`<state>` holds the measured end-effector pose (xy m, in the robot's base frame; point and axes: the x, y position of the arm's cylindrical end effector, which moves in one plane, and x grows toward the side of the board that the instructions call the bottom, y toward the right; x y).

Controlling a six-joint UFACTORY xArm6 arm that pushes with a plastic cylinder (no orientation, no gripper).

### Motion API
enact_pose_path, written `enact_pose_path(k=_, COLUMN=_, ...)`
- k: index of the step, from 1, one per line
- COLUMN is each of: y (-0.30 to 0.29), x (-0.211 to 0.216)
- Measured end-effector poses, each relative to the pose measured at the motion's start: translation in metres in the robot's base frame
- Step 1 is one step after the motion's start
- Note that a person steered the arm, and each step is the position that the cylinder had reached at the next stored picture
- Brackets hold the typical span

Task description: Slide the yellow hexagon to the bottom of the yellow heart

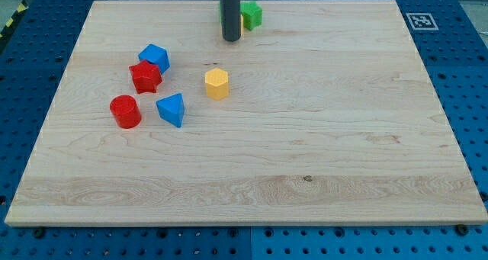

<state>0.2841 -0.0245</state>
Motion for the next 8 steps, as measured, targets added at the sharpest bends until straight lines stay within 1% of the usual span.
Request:
enact_pose_path(k=1, y=0.005, x=-0.001)
enact_pose_path(k=2, y=0.028, x=0.025)
enact_pose_path(k=3, y=0.077, x=0.078)
enact_pose_path(k=4, y=0.084, x=0.148)
enact_pose_path(k=5, y=0.075, x=0.197)
enact_pose_path(k=6, y=0.043, x=0.208)
enact_pose_path(k=7, y=-0.003, x=0.191)
enact_pose_path(k=8, y=-0.015, x=0.177)
